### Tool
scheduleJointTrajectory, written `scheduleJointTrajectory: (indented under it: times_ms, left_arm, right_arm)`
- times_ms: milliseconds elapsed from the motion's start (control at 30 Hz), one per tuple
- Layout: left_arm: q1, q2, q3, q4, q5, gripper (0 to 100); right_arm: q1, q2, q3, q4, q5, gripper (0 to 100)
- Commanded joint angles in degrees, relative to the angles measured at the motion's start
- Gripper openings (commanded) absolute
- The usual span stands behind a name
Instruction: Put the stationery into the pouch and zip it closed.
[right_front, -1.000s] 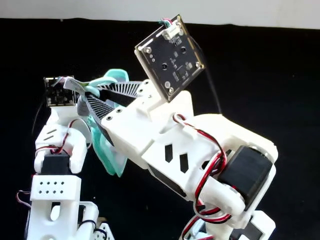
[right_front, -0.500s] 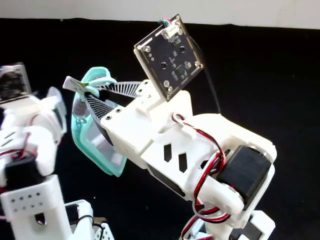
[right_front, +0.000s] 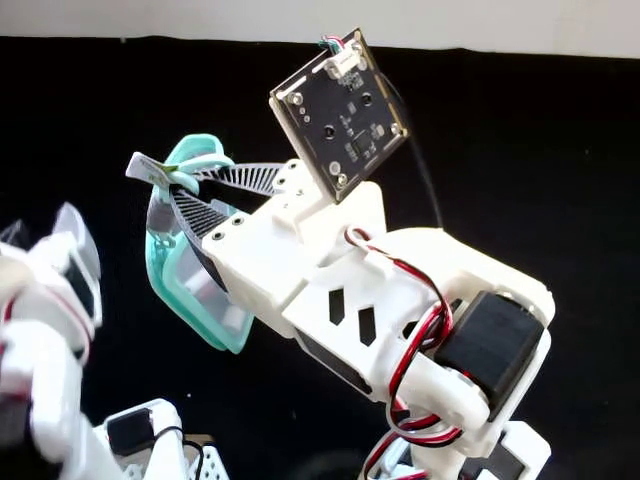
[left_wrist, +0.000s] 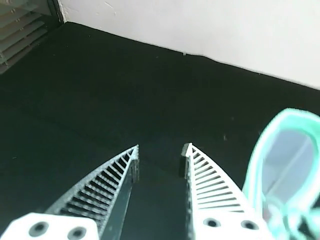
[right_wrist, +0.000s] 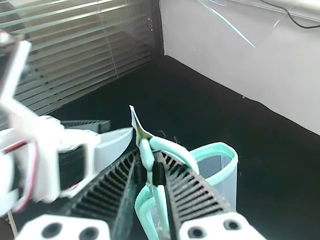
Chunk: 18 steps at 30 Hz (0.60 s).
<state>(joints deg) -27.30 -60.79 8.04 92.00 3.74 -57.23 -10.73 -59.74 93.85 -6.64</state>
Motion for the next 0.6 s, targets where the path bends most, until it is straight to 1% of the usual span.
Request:
scheduleJointTrajectory:
  times_ms: [0,67,167,200,433,500,567]
  left_arm:
    - [-0.40,-0.13,-5.76,6.68,-3.60,17]
    - [-0.40,-0.22,-7.52,8.62,-5.10,17]
    - [-0.31,-0.22,-9.10,8.79,-5.45,17]
    - [0.75,-0.22,-9.19,8.88,-5.45,17]
    - [15.69,-4.53,-6.90,8.97,-5.45,16]
    - [17.45,-6.02,-4.70,8.97,-5.45,16]
    - [17.80,-7.25,-1.89,8.97,-5.45,16]
  right_arm:
    - [-0.40,0.04,-1.45,-0.84,-0.53,0.6]
    - [-0.40,0.04,-1.45,-0.92,-0.53,0.6]
    - [-0.40,0.04,-1.45,-1.01,-0.53,0.6]
    - [-0.40,0.04,-1.45,-1.01,-0.53,0.6]
    - [-0.31,0.13,-1.45,-1.19,-0.53,0.6]
    - [-0.22,0.13,-1.45,-1.19,-0.53,0.6]
    - [-0.22,0.22,-1.45,-1.19,-0.53,0.6]
